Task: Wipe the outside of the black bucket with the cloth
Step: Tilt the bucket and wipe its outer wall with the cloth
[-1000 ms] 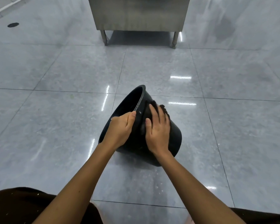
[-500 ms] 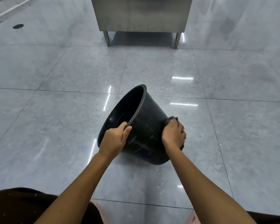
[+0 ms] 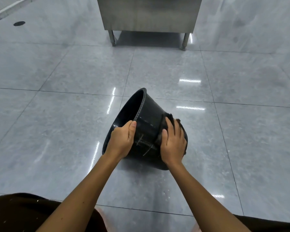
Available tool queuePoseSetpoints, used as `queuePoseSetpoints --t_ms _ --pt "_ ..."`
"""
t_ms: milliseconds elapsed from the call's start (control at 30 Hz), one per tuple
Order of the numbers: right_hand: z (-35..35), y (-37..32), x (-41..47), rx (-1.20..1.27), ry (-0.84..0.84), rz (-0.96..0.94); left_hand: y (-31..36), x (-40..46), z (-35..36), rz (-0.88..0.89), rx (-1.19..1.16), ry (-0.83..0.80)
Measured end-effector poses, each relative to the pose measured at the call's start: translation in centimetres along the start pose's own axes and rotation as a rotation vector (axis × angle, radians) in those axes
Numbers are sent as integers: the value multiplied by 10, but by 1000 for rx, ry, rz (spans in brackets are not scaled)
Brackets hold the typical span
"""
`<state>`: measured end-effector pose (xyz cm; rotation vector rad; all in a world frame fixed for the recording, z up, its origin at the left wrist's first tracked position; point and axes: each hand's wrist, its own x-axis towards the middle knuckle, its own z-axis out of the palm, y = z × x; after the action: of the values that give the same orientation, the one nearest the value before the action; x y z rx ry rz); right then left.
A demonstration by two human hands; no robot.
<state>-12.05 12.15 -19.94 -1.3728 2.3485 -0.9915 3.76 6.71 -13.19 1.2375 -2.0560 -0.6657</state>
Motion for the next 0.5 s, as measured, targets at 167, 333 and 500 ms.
queuePoseSetpoints --t_ms 167,333,500 --pt "-3 41 -6 28 13 402 8 -1 4 22 -18 -37" --pt "-13 -15 18 90 -20 263 10 7 -1 5 18 -18" --pt "-11 -65 11 196 -44 -249 16 14 -1 -43 60 -31"
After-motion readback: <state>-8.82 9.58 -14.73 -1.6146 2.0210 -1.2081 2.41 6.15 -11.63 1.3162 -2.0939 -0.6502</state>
